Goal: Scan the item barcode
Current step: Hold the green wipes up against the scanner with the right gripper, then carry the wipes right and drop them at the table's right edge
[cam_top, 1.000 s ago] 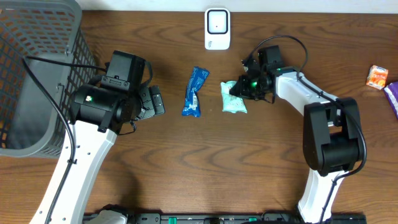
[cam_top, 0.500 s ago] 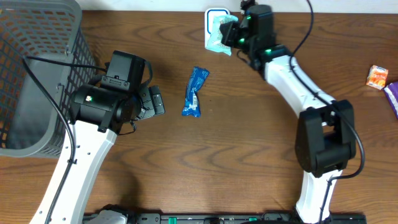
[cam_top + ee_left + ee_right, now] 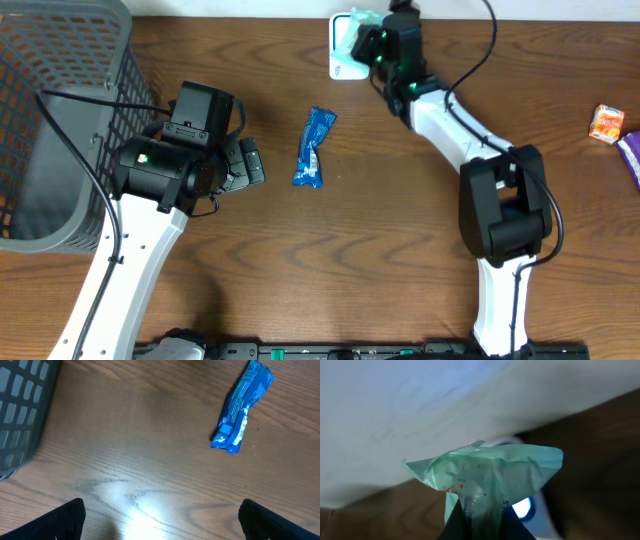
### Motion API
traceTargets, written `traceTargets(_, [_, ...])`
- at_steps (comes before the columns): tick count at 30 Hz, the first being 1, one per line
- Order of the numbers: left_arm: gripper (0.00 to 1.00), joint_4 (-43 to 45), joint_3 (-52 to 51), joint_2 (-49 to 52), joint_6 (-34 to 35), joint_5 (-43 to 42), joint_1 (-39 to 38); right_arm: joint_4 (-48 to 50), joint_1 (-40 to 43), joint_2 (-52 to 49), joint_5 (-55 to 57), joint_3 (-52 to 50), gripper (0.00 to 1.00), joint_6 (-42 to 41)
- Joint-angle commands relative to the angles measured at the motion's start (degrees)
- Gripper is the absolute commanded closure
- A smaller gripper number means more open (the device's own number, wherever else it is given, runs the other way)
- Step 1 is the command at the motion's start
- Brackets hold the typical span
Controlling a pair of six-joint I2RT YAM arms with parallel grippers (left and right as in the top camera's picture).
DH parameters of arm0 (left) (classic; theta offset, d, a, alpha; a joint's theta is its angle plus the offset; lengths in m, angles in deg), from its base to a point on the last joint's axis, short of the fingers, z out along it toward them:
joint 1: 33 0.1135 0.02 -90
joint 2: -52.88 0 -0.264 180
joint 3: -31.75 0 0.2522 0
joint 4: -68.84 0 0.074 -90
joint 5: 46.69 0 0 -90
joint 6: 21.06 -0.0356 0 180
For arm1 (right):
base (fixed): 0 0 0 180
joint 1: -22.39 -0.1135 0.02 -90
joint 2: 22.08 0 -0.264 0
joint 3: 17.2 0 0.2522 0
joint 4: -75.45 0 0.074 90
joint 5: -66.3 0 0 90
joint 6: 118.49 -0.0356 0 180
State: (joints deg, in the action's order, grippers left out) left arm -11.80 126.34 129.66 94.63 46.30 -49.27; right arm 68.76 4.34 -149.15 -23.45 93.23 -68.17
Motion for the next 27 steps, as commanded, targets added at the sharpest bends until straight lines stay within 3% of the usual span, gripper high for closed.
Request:
traceTargets(1, [0.02,-0.13,-0.11,0.33,0.52,0.72,0.24,-1.40,1.68,-1.66,-3.19,5.75,0.99,-0.98])
traceTargets(12, [0.02,-0.13,-0.11,0.31,0.52,0.72,0.24,-12.41,1.22,-7.52,-2.49,17.27,0.98,-0.92])
traceTargets(18, [0.02,-0.13,-0.11,0.31,0.52,0.70,0.24,-15.32,1.92,-6.80,-2.67,18.10,0.99,7.89])
traceTargets(27, [0.02,-0.11,-0.11,0.33,0.52,0.72,0.24,-30.03,13.88,2.73,-2.40,18.84,0.99,7.61])
